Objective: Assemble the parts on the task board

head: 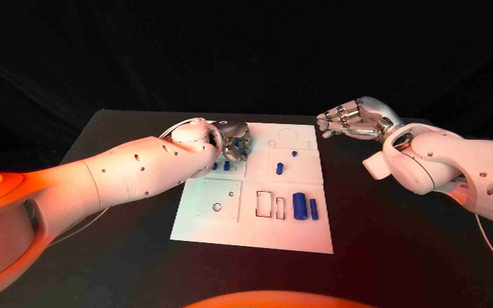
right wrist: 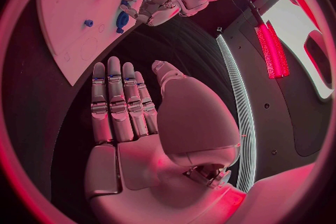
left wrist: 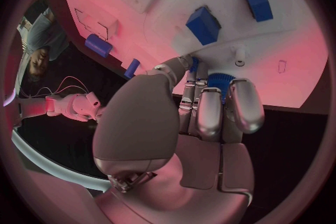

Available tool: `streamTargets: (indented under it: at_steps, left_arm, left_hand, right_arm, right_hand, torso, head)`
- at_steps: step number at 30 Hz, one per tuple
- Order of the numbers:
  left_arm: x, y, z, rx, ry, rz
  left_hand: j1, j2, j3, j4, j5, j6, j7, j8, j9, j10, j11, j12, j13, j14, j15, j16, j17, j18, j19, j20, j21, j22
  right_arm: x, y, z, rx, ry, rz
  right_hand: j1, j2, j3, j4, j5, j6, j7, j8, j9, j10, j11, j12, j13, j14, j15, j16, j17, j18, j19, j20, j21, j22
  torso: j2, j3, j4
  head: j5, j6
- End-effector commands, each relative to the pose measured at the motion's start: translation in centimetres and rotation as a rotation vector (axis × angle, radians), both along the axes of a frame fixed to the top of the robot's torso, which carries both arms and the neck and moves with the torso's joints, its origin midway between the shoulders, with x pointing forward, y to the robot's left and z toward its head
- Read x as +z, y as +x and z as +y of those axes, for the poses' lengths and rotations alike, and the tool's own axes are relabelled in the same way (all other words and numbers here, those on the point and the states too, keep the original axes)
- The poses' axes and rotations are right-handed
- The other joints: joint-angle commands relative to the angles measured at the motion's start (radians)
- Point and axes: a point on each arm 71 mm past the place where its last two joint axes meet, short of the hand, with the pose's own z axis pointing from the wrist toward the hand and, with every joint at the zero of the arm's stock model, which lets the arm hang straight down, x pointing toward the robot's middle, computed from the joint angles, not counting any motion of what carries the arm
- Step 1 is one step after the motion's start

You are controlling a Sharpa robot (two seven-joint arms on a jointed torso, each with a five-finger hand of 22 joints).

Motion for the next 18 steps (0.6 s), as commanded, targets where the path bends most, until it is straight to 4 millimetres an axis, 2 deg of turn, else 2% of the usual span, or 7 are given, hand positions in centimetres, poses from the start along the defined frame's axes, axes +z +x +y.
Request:
streamTargets:
  at_steps: [1,18]
  left_arm:
    - [-0.4,-0.1,0.1,-0.007,0.012,0.027]
    - [0.7,-0.3,0.7,-0.003,-0.078,-0.036]
  left_hand:
    - [0.006,0.006,0.013,-0.005,-0.002,0.011,0.001,-0.007,-0.001,0.013,0.000,-0.008,0.003,0.006,-0.009,0.007,-0.001,-0.016,0.008,-0.002,0.009,0.004]
    - [-0.007,0.000,0.053,-0.036,-0.002,0.035,0.006,-0.029,-0.003,0.046,0.002,-0.047,0.005,0.005,-0.007,0.011,-0.007,-0.017,0.009,-0.001,0.018,0.016]
  right_arm:
    - [0.1,-0.1,0.1,0.012,-0.002,-0.010]
    - [0.1,-0.1,0.1,0.009,-0.001,-0.015]
  right_hand:
    - [0.006,-0.002,0.002,-0.002,0.006,-0.004,0.001,0.000,-0.001,-0.007,0.000,0.004,-0.002,-0.006,-0.001,0.000,-0.001,0.008,-0.007,0.002,0.005,-0.001]
    - [0.006,-0.002,0.002,-0.001,0.006,-0.003,0.001,0.000,-0.001,-0.007,0.000,0.005,-0.002,-0.005,-0.001,0.000,-0.001,0.008,-0.006,0.002,0.005,-0.002]
  torso:
    - [0.000,0.0000,0.0002]
    - [-0.001,0.0006,0.0025]
  head:
    - [0.000,-0.001]
    - [0.004,0.006]
